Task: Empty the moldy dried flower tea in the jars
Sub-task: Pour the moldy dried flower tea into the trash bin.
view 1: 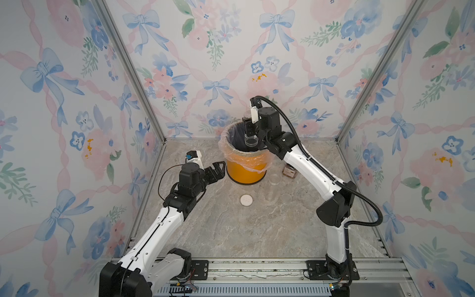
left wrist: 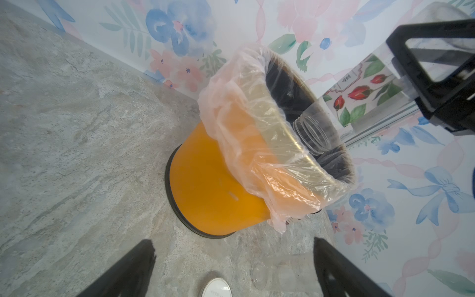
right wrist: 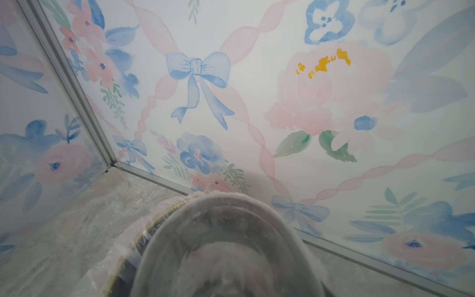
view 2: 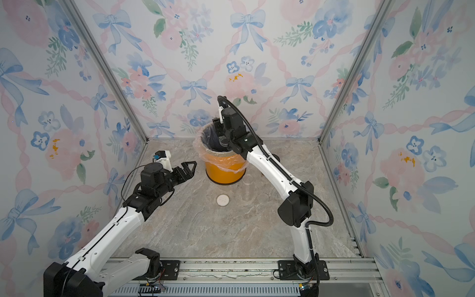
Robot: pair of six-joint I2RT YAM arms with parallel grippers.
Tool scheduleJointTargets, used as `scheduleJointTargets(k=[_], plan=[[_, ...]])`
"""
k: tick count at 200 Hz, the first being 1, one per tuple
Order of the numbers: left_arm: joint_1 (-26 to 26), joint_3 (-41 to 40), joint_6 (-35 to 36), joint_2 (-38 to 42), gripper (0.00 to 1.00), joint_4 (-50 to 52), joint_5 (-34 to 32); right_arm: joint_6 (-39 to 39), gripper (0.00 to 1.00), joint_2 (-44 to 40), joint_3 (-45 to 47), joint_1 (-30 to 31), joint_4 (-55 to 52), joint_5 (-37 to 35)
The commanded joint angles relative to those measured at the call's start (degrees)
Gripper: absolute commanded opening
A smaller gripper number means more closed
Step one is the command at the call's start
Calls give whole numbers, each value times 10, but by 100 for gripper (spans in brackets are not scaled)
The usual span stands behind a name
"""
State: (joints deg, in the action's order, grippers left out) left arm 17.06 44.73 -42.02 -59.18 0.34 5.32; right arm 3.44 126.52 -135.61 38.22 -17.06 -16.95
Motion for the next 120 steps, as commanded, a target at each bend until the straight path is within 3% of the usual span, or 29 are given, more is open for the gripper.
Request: scheduleJointTargets(k=[1,13,30,91,120], plan=[[-5,-6,-3,9,98,-5,3,24,41,-1,-2,-13,3,16],[-5,-2,-6,9,98,-5,9,13,43,6,-24,-5,-14,-13],[-5,8,-8,10,98,-6,31,92,41,-15,-1,-27,9,22],[-5,104,-32,-9,90,-11,143,374,40,-155,234,-90,247,47],[-5,149,-89,-29,89,-53,201,527,40,-208,344,-118,350,55]])
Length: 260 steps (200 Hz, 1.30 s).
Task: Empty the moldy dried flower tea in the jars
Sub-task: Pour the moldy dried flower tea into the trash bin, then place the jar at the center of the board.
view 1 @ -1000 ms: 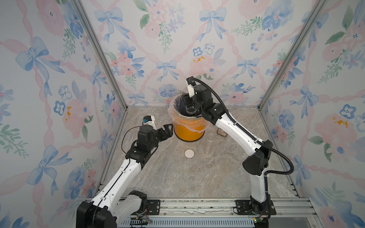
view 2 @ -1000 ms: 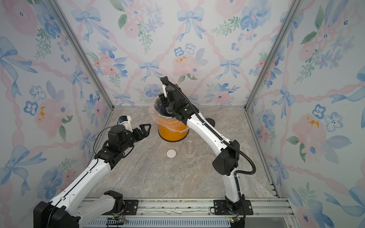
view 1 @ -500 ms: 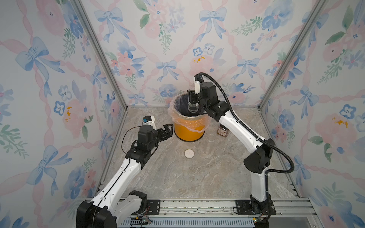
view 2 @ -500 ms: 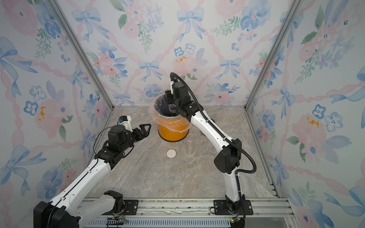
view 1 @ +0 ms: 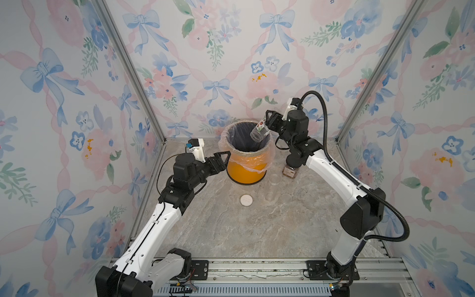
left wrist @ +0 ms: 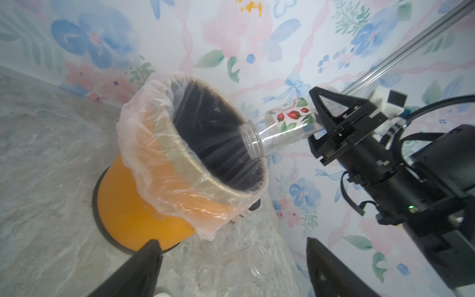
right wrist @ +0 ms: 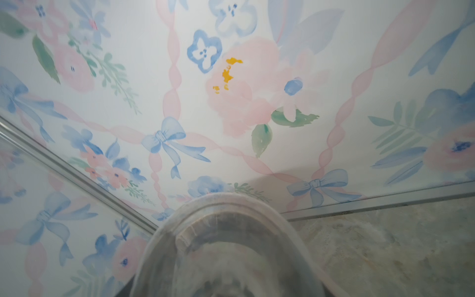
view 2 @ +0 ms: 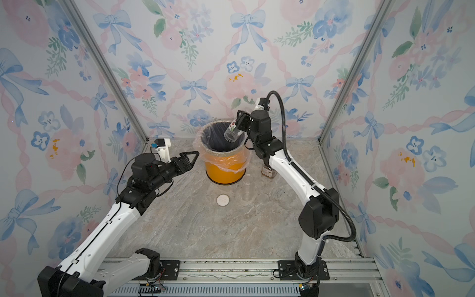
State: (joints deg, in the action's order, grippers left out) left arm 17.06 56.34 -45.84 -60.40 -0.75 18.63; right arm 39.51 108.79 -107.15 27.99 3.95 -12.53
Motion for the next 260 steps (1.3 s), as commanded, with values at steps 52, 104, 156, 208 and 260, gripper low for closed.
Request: scheduleJointTargets(k=[52,104,156,208,260], plan=[[13,73,-172,-61,79,-161,120,416,39,-107,237,-41,286,41],[78,148,-144,-146,77,-161,114,543,40,-162,353,-41,342,56],[89,231,-105,-228,72,-102,89,623,40,-151,383,-33,388,64],[95,299,-88,-279,65,-64,90,643,41,-143,390,-22,405,74],[99,313,-62,-270,63,-32,66,633,41,-148,405,-20,402,79]])
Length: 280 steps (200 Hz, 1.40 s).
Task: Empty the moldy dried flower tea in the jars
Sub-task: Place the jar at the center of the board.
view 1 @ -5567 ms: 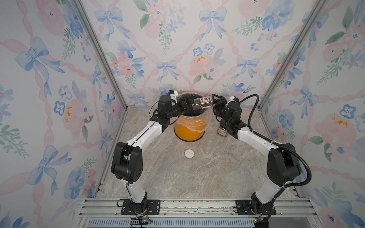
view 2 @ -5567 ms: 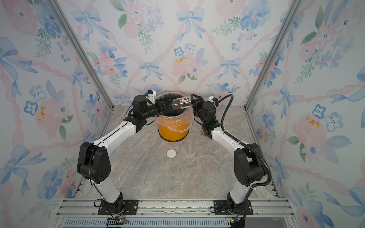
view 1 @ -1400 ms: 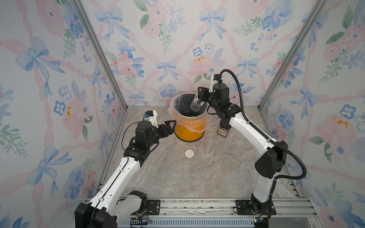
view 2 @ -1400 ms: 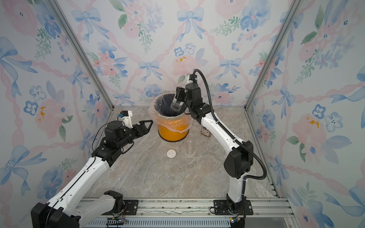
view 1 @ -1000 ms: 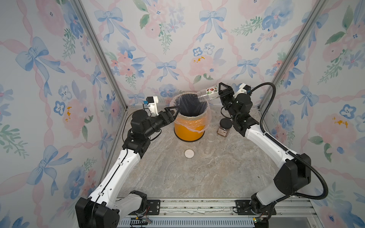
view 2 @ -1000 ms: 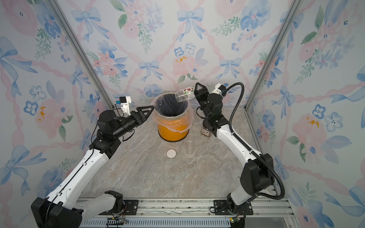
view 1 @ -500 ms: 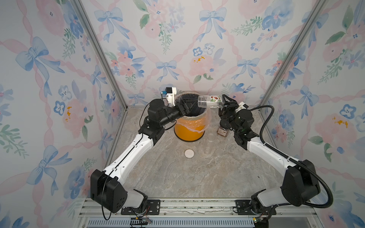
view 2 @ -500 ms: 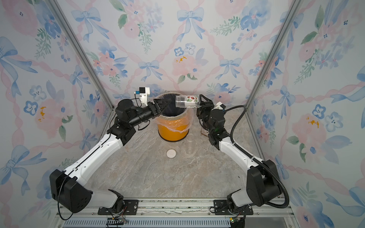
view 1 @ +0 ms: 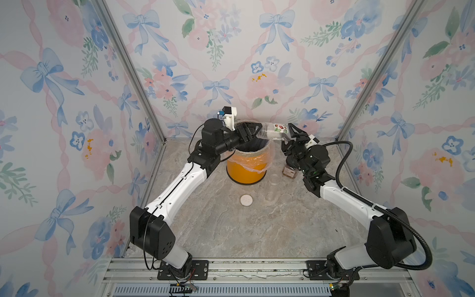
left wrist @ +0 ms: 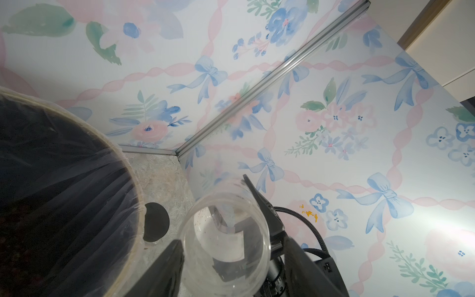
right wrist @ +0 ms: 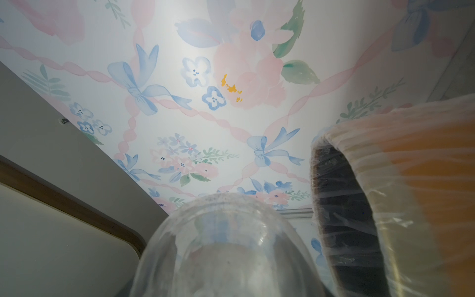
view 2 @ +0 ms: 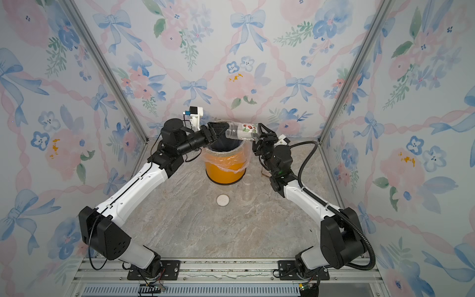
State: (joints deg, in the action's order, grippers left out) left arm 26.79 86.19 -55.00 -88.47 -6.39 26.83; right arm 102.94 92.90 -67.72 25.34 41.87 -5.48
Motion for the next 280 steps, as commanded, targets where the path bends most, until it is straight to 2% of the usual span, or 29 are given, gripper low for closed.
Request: scheduleJointTargets(k=[1,61,82,136,190,253,280], plan=[[1,15,30,11,63,24,-17,-1,41,10,11,6,23,8],[16,31,36,4,60,50,-1,-4,41,9,22,9,25,13],[21,35,36,-3,54,53,0,-8,41,10,22,12,24,14],[31,47,42,-17,47,66,5,-17,42,11,22,19,18,17],[36,53,60,-32,33,92,-3,-25,42,11,24,24,14,17],[36,54,71,-32,0,102,-15,-24,46,15,30,26,20,18],[36,54,72,-32,0,102,-19,-22,50,16,31,26,24,20]])
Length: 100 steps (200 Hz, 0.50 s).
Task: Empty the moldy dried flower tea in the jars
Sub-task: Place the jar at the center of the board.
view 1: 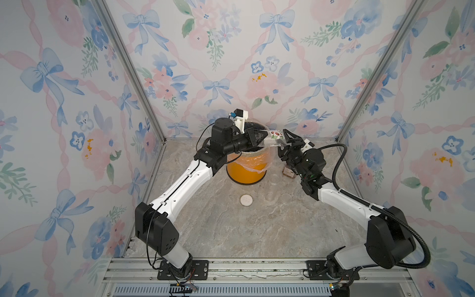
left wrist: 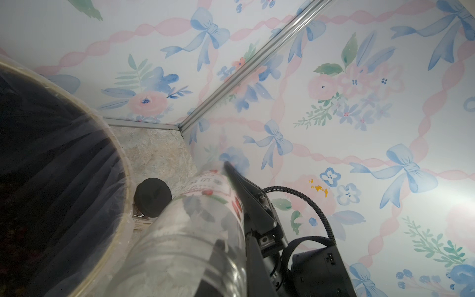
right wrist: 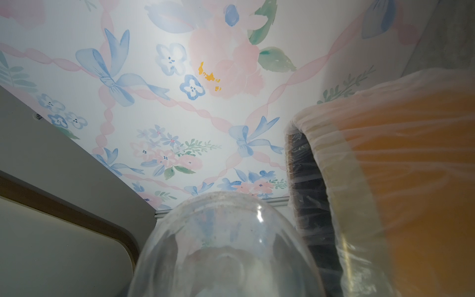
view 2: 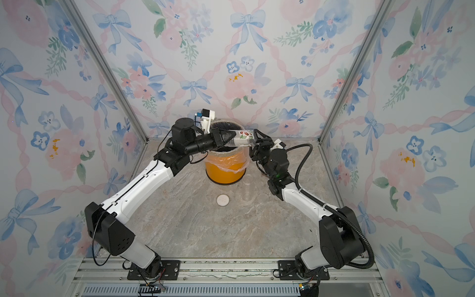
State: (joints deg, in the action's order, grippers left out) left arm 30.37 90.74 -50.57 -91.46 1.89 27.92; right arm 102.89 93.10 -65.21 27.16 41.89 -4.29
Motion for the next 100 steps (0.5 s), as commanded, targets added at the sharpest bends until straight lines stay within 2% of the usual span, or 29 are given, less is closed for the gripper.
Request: scheduleJointTargets(k=[1,22,52,100], plan=[[0,8,28,-2,0,20,-30,-22,50,14,6,8,23,8],[0,8,32,4,0,20,-37,-25,58,11,6,7,25,10],[-2,17,44,23,0,25,-52,-35,76,1,10,4,21,12],[-12,53,81,64,0,81,-64,-88,99,-42,18,-12,-21,17]])
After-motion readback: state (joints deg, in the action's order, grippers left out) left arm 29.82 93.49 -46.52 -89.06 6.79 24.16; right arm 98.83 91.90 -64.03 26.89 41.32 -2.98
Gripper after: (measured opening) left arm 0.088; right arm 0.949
